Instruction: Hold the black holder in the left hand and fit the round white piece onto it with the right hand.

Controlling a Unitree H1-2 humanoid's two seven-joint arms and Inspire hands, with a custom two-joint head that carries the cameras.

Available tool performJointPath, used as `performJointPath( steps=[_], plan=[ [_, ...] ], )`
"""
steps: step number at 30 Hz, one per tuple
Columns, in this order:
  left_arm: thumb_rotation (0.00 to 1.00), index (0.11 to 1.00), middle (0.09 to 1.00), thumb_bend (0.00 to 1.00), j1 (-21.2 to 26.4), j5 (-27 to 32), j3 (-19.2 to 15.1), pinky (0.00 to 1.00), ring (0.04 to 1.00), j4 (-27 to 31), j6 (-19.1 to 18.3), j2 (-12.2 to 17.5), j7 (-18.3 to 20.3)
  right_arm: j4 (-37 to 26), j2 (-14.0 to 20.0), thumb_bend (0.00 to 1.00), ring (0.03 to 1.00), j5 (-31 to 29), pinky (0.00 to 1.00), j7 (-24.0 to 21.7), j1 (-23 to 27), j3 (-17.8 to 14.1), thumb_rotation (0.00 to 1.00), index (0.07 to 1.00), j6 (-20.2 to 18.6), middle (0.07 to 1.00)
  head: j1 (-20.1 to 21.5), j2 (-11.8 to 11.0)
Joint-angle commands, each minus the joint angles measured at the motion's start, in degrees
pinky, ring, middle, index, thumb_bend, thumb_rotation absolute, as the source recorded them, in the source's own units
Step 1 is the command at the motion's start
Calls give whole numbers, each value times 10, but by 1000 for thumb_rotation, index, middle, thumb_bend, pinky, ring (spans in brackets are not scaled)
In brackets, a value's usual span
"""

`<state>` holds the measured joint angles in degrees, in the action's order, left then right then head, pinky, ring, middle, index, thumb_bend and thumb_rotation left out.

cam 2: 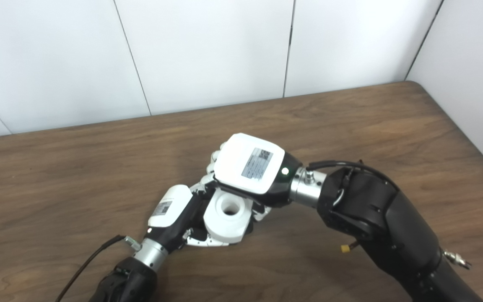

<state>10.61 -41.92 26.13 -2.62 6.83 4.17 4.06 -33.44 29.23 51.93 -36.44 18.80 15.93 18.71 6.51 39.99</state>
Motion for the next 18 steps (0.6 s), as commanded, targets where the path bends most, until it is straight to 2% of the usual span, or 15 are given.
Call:
performJointPath(
  steps=[1, 5, 11, 18],
  plan=[
    [55, 483, 723, 523, 3, 1, -1, 993, 847, 12, -12, -3, 5, -5, 0, 523, 688, -14, 589, 6, 4, -11, 134, 475, -3, 605, 1, 2],
    [55, 482, 720, 523, -1, 0, 3, 990, 846, 24, -16, -5, 5, 12, -7, 522, 696, -32, 585, 11, -14, -15, 132, 476, -11, 615, -7, 7],
    [56, 482, 723, 523, -1, -3, 7, 987, 848, 34, -22, -3, 14, 42, -12, 523, 698, -32, 578, 45, -33, -16, 132, 476, 4, 622, -23, 11],
    [56, 482, 721, 523, -2, -4, 9, 980, 849, 29, -20, -4, 6, 77, -8, 522, 702, -24, 576, 85, -31, -9, 131, 477, 20, 621, -30, 2]
  ],
)
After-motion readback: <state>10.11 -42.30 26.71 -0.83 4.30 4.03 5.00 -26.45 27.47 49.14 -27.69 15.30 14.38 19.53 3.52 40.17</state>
